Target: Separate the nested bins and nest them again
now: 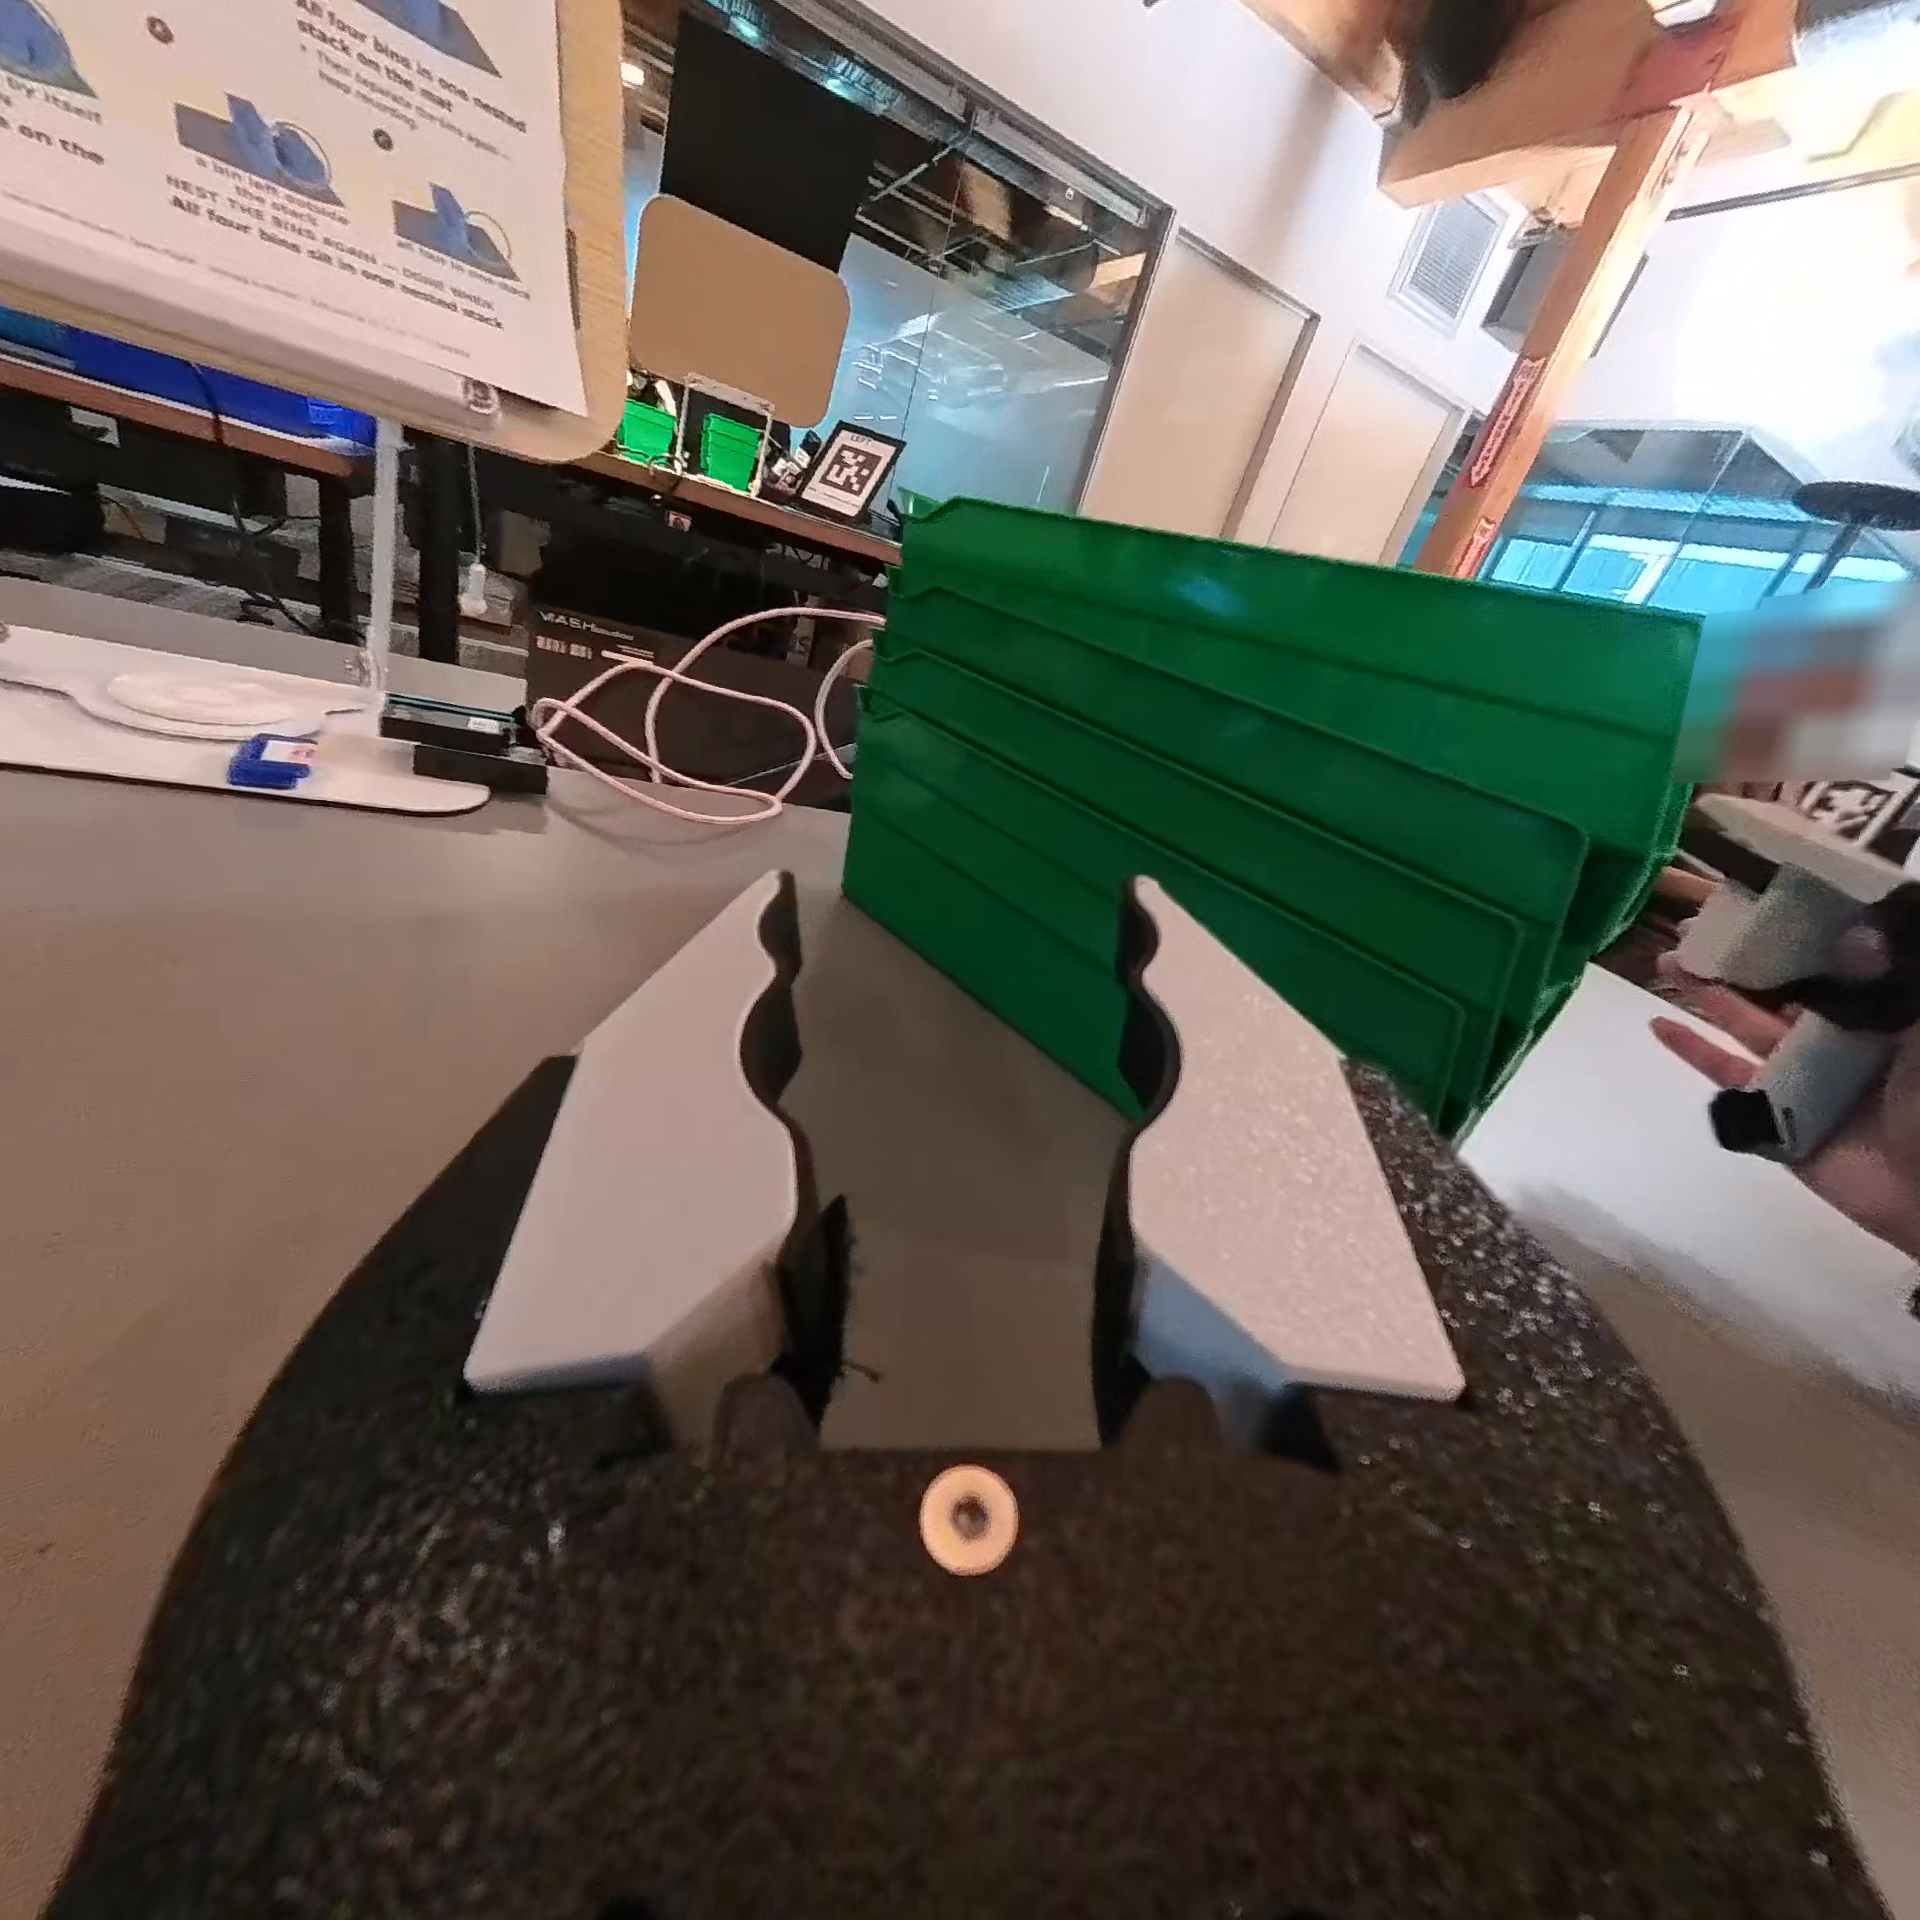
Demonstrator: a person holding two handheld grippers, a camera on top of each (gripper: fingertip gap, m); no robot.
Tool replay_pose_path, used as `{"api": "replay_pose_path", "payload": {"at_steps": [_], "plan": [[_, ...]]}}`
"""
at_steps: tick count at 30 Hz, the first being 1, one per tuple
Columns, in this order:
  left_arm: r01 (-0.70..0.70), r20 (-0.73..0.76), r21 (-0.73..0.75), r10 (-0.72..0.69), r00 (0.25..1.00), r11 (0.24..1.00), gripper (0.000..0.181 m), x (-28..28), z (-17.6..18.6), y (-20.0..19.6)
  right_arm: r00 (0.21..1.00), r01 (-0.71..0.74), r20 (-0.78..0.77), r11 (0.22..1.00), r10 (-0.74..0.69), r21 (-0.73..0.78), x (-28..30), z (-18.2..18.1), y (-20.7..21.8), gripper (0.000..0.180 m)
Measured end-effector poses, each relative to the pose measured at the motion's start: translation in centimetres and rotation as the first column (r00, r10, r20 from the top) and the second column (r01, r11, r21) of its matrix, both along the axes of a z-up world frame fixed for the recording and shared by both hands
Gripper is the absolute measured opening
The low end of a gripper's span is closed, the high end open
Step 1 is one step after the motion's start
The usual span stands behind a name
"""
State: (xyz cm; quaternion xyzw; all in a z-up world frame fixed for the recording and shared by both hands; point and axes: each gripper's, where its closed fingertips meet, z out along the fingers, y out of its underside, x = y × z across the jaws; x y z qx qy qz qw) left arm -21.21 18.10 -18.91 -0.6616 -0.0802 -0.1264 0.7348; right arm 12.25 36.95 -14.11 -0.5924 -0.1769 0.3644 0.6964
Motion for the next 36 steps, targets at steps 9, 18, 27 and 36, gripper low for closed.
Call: {"api": "replay_pose_path", "payload": {"at_steps": [9,18,27,36], "plan": [[-0.010,-0.038,0.000,0.010,0.999,1.000,0.060,0.2,0.1,0.1,0.995,-0.059,-0.084,0.995,0.053,-0.078,0.1,-0.1,-0.4,0.088],[0.015,0.004,0.019,-0.015,1.000,1.000,0.059,0.4,0.3,0.1,0.937,-0.190,0.337,0.942,0.090,0.276,-4.7,0.5,-5.6,0.086],[0.034,0.036,0.027,-0.035,0.999,0.999,0.059,0.5,0.4,0.1,0.540,-0.631,0.841,0.675,0.027,0.383,-13.0,-0.5,-15.5,0.076],[0.041,0.053,0.031,-0.043,0.998,0.999,0.059,0.5,0.3,0.0,0.227,-0.675,0.937,0.651,-0.264,0.347,-16.7,-2.8,-13.0,0.052]]}}
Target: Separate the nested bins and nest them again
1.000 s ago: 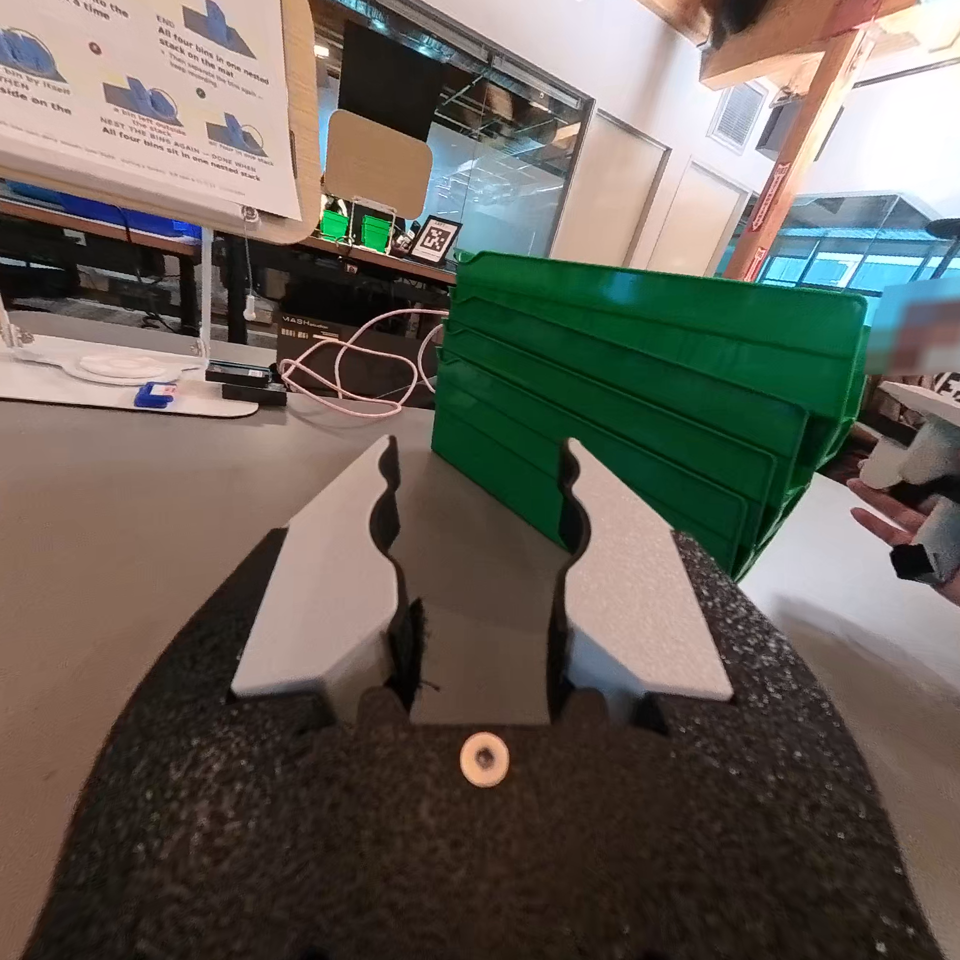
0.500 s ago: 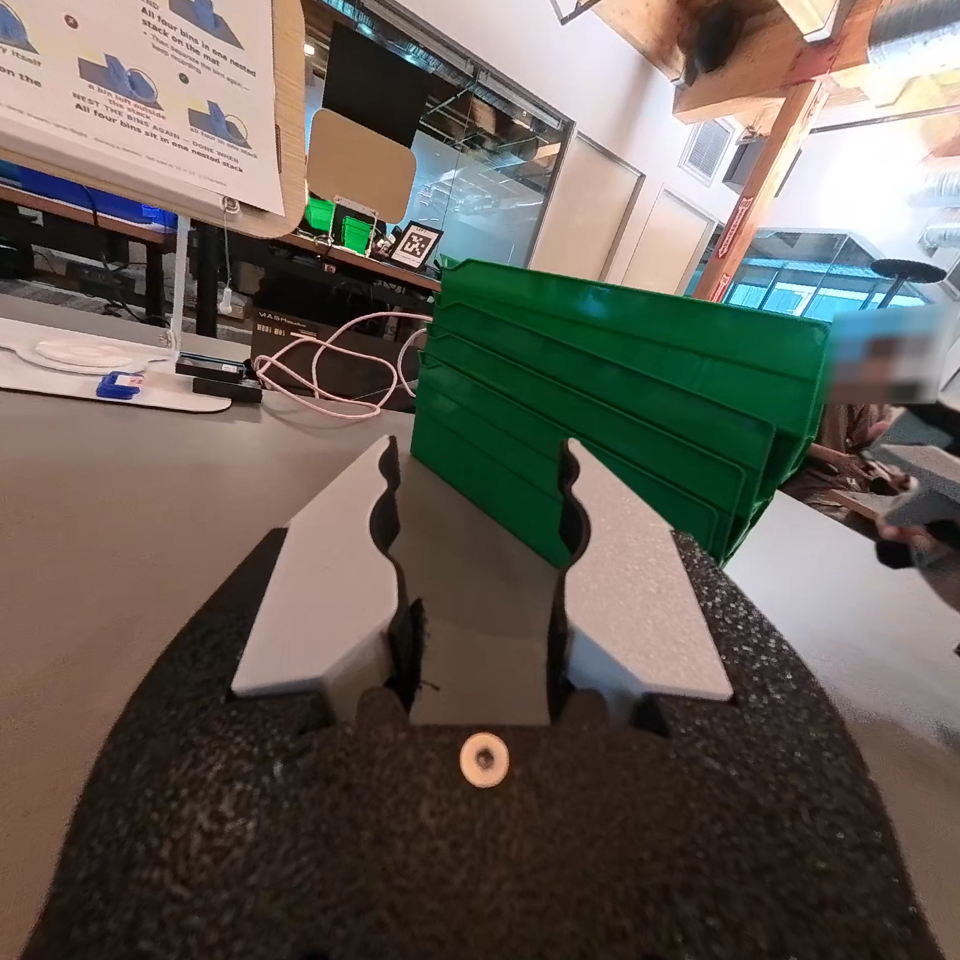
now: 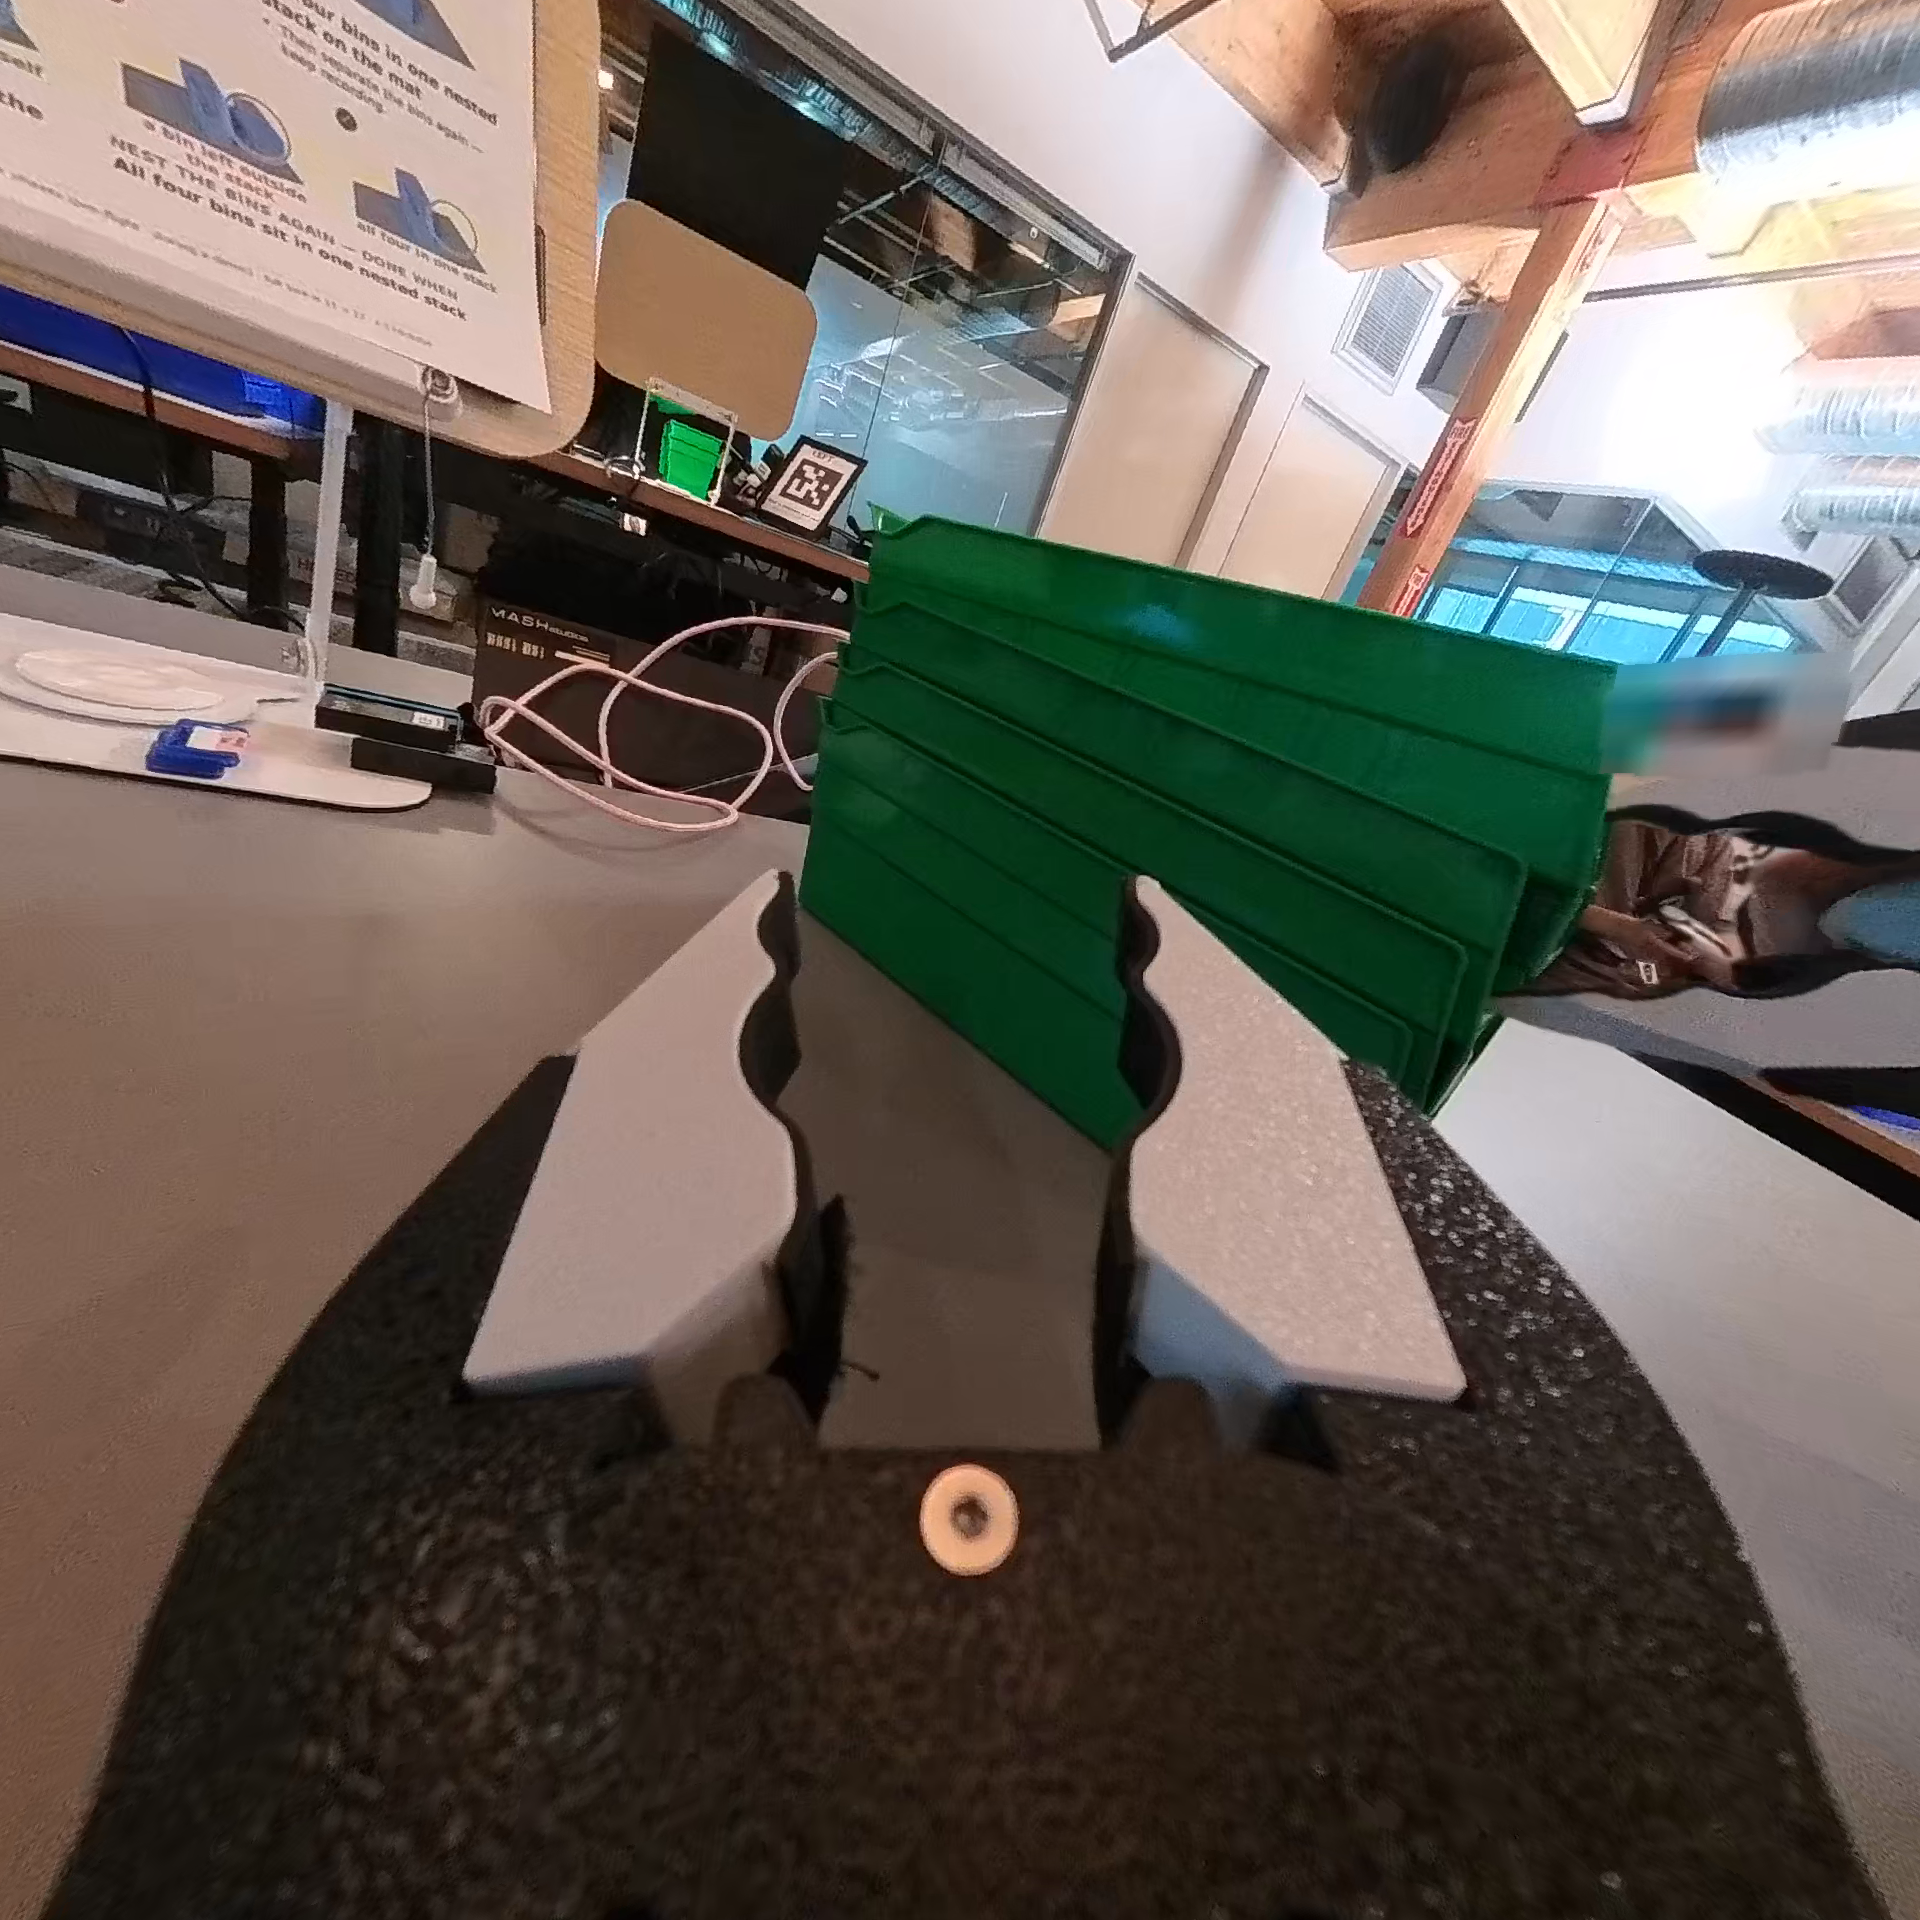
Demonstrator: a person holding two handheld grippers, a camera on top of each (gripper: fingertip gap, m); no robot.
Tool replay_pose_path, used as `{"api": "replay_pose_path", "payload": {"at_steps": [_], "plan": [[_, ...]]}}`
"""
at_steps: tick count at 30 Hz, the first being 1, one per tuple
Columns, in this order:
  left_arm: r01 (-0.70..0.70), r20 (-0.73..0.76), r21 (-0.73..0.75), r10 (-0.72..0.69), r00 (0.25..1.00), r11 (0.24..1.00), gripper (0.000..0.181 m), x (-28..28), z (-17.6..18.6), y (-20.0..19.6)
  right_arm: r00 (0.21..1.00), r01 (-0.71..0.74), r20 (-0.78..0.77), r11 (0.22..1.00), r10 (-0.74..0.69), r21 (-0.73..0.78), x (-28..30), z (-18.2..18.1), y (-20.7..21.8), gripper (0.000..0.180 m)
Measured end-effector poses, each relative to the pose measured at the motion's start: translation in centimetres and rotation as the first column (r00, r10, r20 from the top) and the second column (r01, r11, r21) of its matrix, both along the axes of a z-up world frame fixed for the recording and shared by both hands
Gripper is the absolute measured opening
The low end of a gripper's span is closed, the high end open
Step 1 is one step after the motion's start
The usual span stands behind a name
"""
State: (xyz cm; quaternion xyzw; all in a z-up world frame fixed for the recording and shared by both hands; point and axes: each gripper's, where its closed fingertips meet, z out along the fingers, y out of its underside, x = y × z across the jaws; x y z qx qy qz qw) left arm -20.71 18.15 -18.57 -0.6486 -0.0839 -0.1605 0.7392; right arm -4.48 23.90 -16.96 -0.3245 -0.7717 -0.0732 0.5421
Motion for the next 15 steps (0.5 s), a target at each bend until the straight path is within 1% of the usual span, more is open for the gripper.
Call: {"api": "replay_pose_path", "payload": {"at_steps": [2,5,7,12,14,15], "plan": [[0.000,0.002,0.001,0.000,1.000,1.000,0.059,0.0,0.0,0.0,1.000,-0.001,0.023,1.000,0.001,0.003,-0.3,-0.1,0.1,0.046],[0.004,0.007,0.002,-0.004,1.000,1.000,0.059,0.0,0.0,0.0,0.998,-0.008,0.068,0.999,0.010,-0.043,-0.3,-0.5,0.0,0.040],[0.006,0.010,0.002,-0.006,1.000,1.000,0.059,0.0,0.0,0.0,0.996,-0.010,0.086,0.998,0.015,-0.059,-0.4,-0.6,0.0,0.041],[0.010,0.017,-0.001,-0.010,1.000,1.000,0.059,0.0,-0.1,0.0,0.984,-0.002,0.178,1.000,0.005,-0.019,-0.3,0.0,0.0,0.053],[0.009,0.022,0.000,-0.009,1.000,1.000,0.059,-0.1,-0.1,0.0,0.979,0.011,0.202,0.996,0.007,-0.089,0.3,1.4,-0.5,0.058],[0.008,0.026,0.002,-0.008,1.000,1.000,0.059,-0.2,0.0,0.0,0.984,0.018,0.175,0.987,0.010,-0.162,0.4,2.8,-0.7,0.058]]}}
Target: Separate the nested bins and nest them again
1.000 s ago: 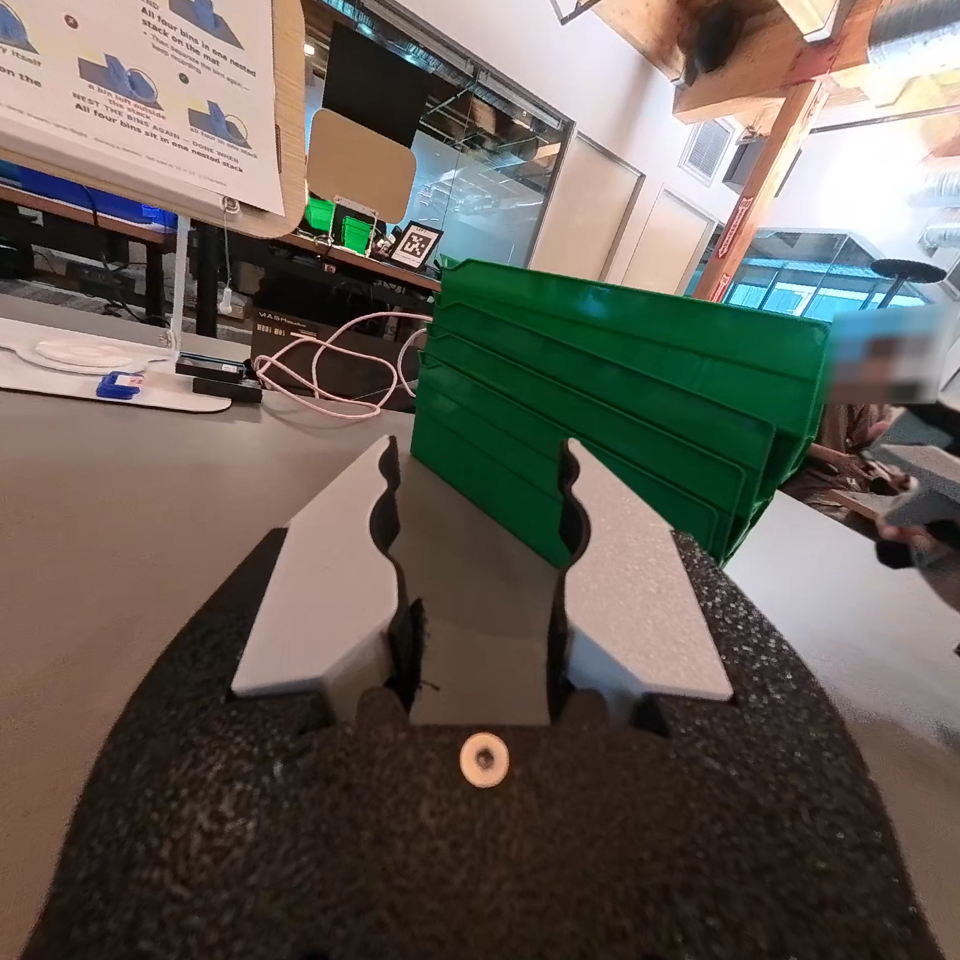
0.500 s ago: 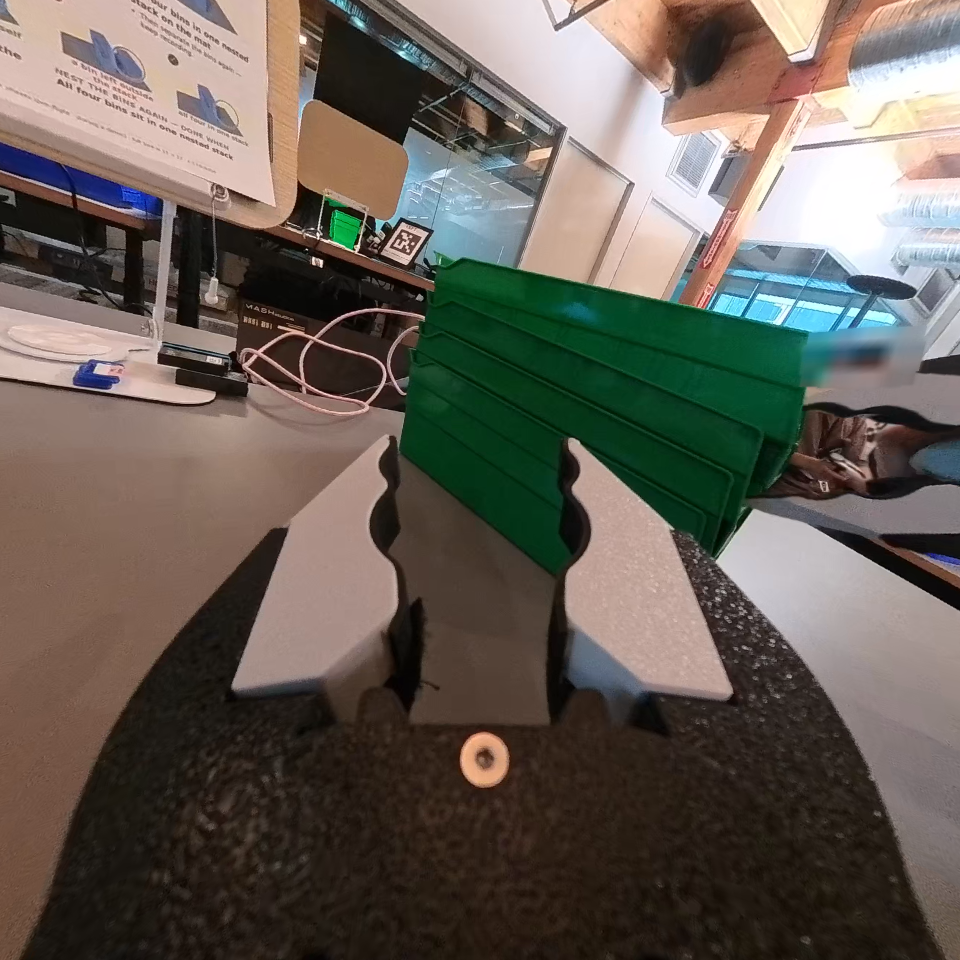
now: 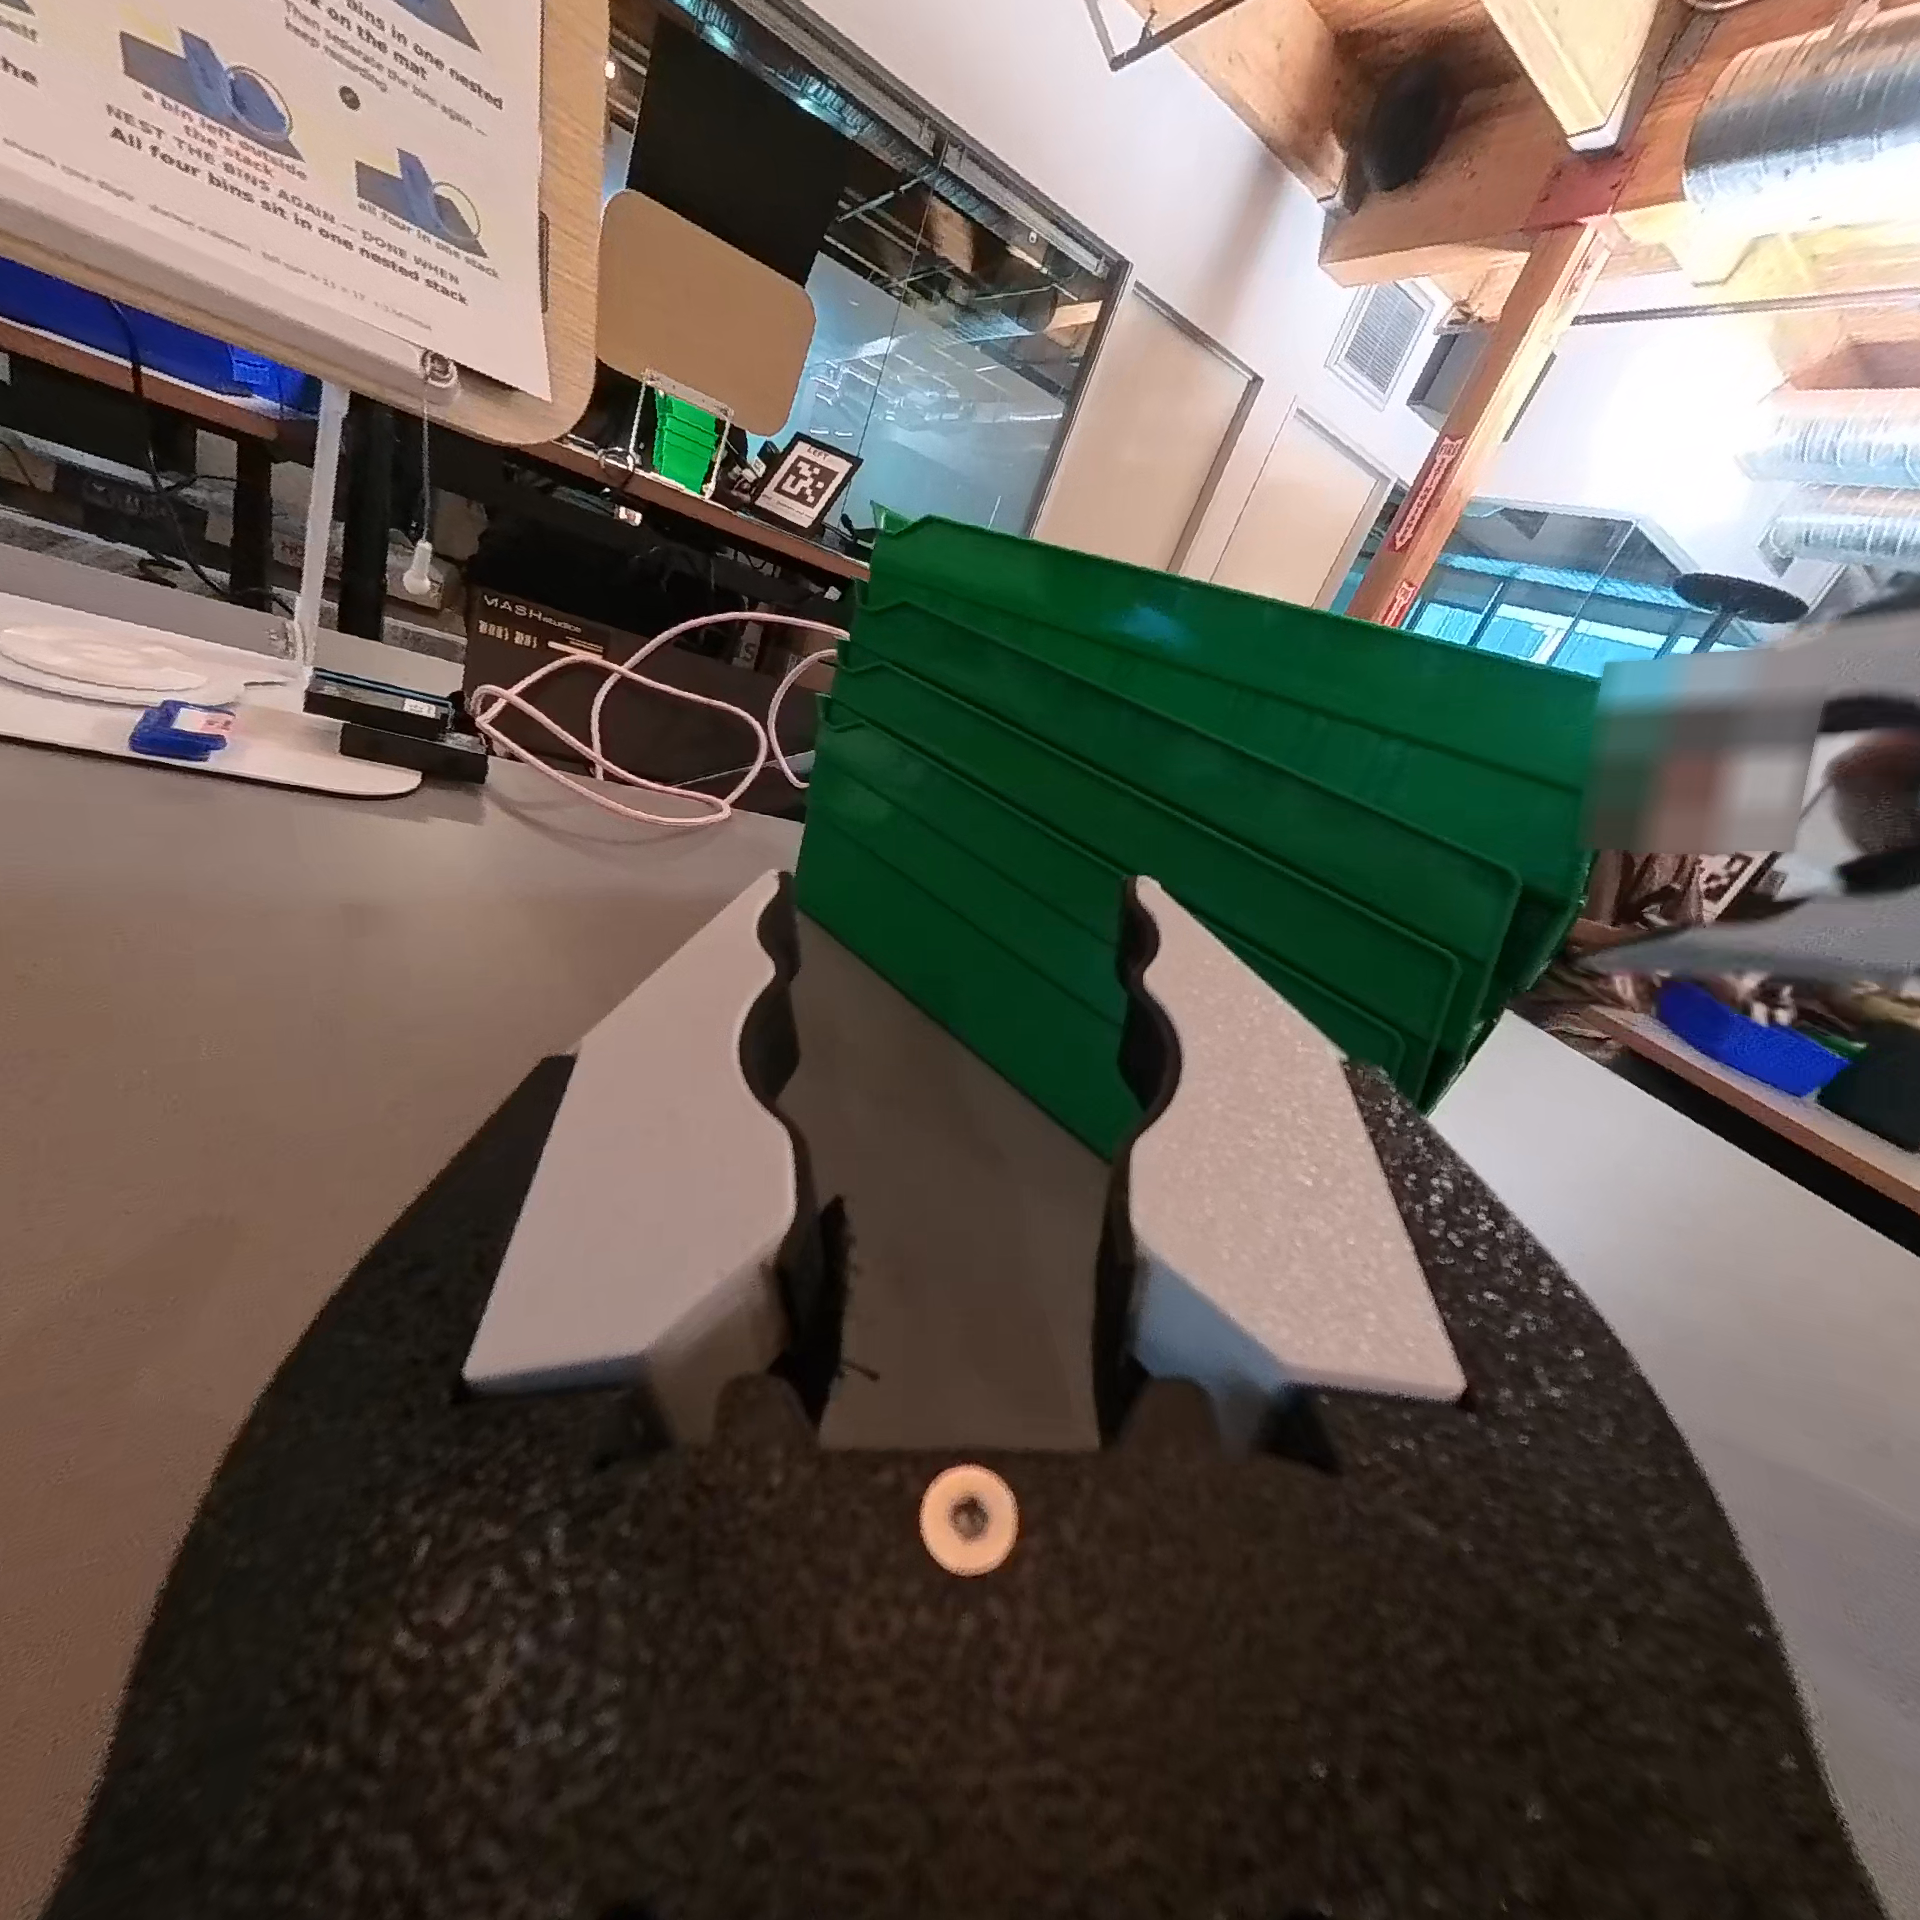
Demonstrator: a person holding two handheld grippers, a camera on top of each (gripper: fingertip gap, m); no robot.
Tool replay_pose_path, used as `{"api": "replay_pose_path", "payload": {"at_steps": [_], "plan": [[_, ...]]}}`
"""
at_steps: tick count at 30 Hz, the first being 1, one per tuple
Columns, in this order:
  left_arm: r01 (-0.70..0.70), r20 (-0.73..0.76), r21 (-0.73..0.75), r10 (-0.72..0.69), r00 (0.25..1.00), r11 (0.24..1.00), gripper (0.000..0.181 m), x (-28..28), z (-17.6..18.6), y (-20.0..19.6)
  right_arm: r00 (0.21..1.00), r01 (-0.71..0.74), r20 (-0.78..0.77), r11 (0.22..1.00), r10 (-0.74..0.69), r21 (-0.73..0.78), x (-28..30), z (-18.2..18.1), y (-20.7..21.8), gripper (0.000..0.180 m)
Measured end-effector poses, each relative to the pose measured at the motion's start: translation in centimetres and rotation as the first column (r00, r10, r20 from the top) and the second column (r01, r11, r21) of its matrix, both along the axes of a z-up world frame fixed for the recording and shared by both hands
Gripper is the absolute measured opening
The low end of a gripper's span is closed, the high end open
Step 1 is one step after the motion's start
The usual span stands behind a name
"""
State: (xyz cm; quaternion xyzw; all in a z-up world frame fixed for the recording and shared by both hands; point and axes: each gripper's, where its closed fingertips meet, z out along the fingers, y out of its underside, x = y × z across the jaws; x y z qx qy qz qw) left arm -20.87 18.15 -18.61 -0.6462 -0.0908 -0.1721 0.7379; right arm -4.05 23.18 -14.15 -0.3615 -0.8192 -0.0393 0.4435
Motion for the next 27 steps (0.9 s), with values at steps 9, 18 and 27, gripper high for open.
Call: {"api": "replay_pose_path", "payload": {"at_steps": [9,18,27], "plan": [[0.016,0.028,0.009,-0.016,0.999,1.000,0.059,0.1,0.0,-0.1,0.758,0.461,0.064,0.464,-0.649,-0.757,-6.2,8.4,9.4,0.120],[0.032,0.059,0.011,-0.033,0.998,0.999,0.059,0.0,0.0,-0.2,0.448,0.818,0.522,0.097,-0.726,-0.568,-6.9,0.3,13.3,0.142],[0.032,0.101,0.018,-0.033,0.994,0.999,0.059,-0.5,-0.1,-0.3,0.383,0.885,0.636,0.070,-0.670,-0.460,-7.0,-1.8,11.8,0.136]]}}
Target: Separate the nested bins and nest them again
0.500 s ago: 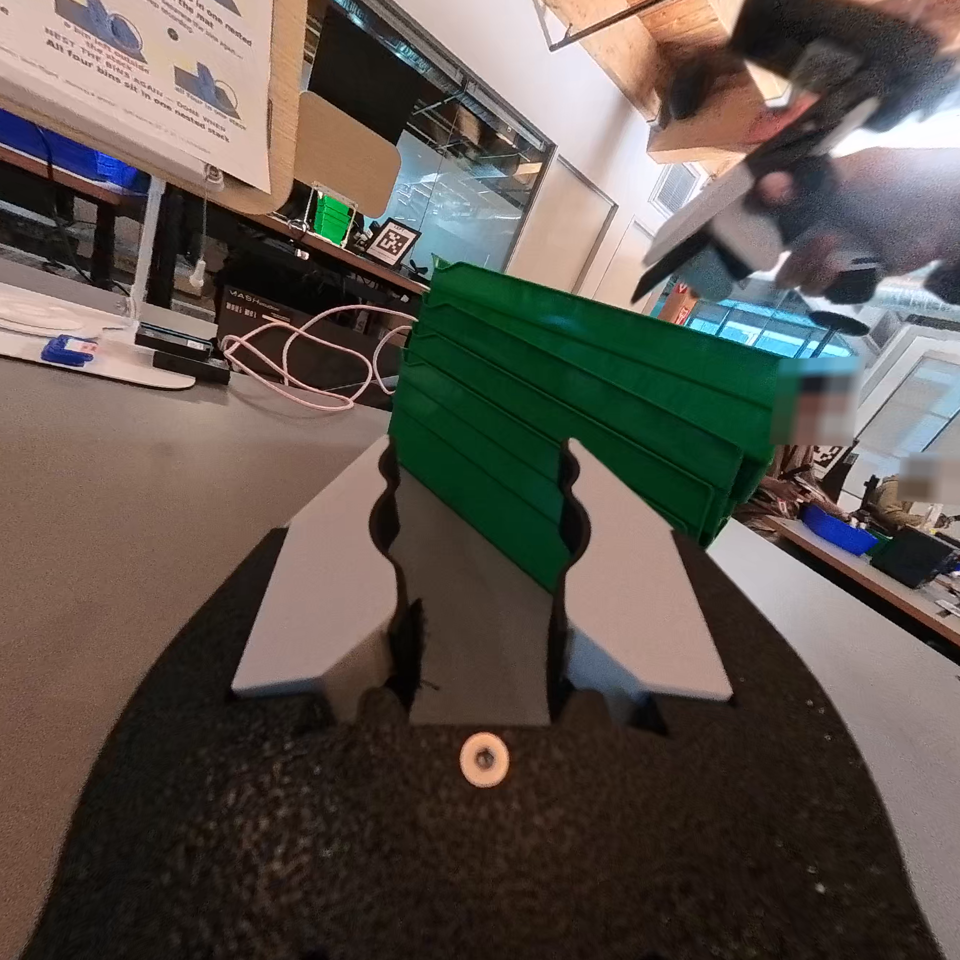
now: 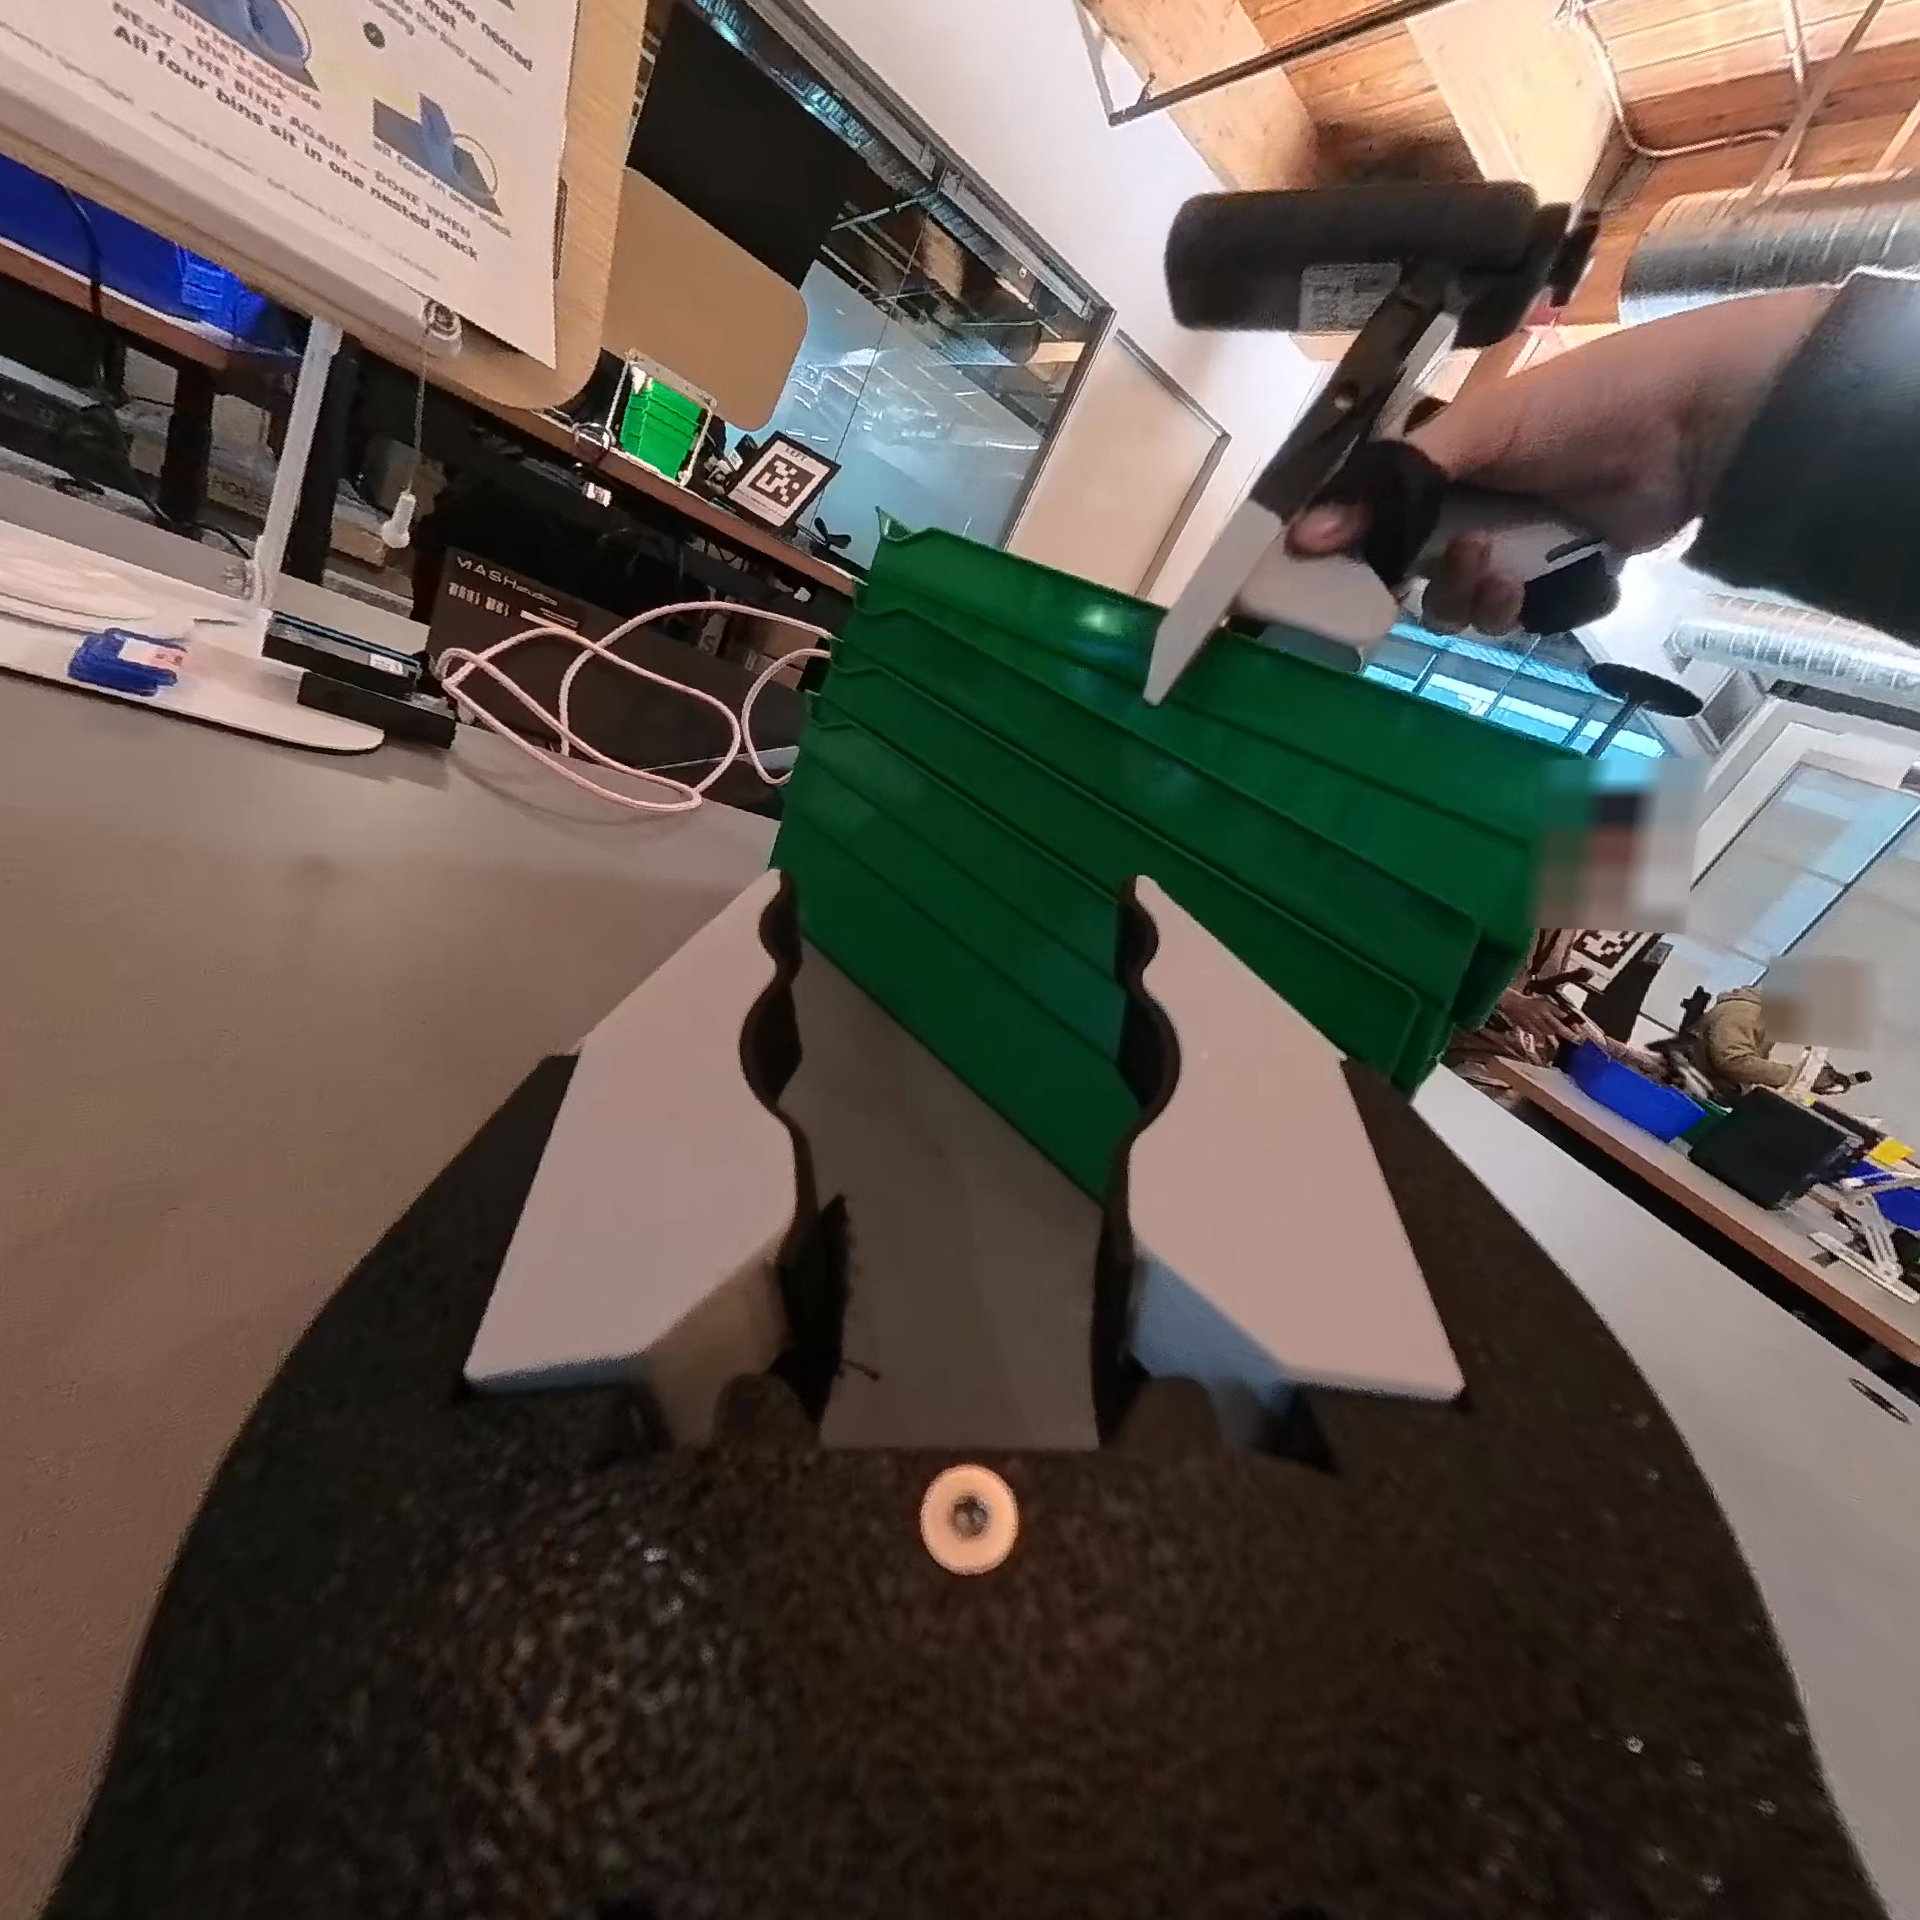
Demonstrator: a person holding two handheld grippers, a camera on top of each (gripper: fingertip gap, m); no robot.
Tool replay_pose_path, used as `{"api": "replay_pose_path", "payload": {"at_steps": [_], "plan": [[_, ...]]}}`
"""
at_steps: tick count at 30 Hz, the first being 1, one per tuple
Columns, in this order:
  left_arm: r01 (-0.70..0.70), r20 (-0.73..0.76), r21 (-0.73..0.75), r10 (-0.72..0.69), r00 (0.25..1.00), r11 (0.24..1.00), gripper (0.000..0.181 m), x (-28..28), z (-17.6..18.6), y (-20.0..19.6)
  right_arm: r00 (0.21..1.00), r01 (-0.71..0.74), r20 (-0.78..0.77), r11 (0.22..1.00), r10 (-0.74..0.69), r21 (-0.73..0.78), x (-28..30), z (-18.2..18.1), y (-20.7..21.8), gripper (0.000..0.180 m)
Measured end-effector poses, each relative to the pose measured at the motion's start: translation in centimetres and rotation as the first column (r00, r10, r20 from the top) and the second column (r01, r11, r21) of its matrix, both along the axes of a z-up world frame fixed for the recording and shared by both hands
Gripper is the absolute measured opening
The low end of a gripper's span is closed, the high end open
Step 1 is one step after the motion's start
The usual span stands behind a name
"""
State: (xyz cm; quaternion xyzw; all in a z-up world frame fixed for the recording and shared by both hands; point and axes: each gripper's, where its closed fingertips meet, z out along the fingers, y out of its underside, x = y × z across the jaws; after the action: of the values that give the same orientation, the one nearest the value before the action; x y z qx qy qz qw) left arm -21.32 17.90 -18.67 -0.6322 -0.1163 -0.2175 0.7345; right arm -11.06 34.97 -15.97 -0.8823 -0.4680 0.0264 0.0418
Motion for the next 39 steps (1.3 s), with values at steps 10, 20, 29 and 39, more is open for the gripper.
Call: {"api": "replay_pose_path", "payload": {"at_steps": [10,20,29,39], "plan": [[0.020,0.012,-0.010,-0.020,1.000,1.000,0.060,0.3,-0.2,0.2,0.993,0.053,-0.110,0.998,-0.048,0.039,-0.6,5.1,0.7,0.114],[0.021,0.010,-0.015,-0.021,1.000,1.000,0.060,0.3,-0.3,0.2,0.951,0.253,-0.220,0.955,-0.216,0.154,9.7,12.1,5.6,0.115],[0.016,-0.005,-0.029,-0.016,1.000,0.999,0.060,0.4,-0.5,0.4,0.838,0.544,-0.180,0.818,-0.515,0.189,30.3,6.4,10.8,0.115],[0.011,-0.015,-0.034,-0.012,1.000,0.999,0.060,0.4,-0.5,0.5,0.797,0.597,-0.174,0.798,-0.578,0.081,40.9,-6.9,9.6,0.116]]}}
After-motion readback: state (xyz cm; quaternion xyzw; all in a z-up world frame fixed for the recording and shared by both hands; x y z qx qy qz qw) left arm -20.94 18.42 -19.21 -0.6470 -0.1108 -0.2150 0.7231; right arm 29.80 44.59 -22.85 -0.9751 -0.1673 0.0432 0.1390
